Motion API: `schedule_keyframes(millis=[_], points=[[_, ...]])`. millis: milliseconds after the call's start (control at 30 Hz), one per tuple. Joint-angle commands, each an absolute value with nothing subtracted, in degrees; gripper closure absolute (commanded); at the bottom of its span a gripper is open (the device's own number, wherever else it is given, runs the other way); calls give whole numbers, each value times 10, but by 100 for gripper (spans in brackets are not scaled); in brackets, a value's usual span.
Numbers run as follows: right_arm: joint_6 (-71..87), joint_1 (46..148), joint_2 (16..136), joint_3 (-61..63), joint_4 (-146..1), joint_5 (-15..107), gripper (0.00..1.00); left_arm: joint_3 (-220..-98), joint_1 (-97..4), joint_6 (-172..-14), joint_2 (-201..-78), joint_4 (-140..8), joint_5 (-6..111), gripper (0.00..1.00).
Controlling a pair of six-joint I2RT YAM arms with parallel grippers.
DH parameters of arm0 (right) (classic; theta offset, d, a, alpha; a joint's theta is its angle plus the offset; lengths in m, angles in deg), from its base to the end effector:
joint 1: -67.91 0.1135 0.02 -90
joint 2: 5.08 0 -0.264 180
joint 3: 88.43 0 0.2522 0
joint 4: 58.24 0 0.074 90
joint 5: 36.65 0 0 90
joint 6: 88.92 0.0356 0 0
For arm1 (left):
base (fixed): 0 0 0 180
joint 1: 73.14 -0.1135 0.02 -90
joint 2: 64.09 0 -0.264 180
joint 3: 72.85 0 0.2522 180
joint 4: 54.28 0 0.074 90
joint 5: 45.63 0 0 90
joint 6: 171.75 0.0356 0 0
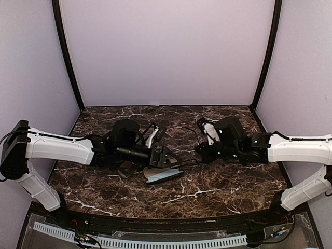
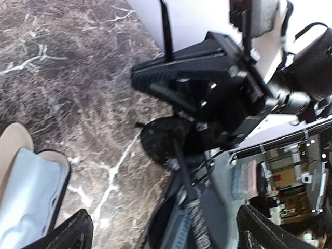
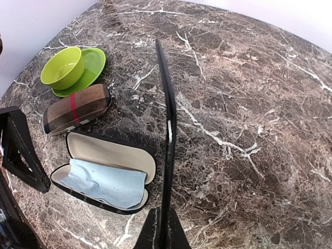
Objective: Organize the sunglasses
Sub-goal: Pass from the right arm to the left
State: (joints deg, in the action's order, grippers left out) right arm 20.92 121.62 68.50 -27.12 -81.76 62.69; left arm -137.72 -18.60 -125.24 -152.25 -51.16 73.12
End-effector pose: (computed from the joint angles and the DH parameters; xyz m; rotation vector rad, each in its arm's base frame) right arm 0.1706 0.2225 0.2493 -0.5621 2.1673 0.5391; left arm 0.1844 -0.2884 0.2414 0.6059 2.1603 -1.5350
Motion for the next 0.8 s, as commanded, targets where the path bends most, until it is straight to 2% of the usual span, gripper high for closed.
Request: schedule_keyframes(millis=[0,767], points=[[225,1229,681,-270,-780,660,100,-1370,-187,-1325,-1530,-430,762,1],[320,1232,723,-217,-848,763,100,-1360,-176,-1382,-1571,-404,761,1]])
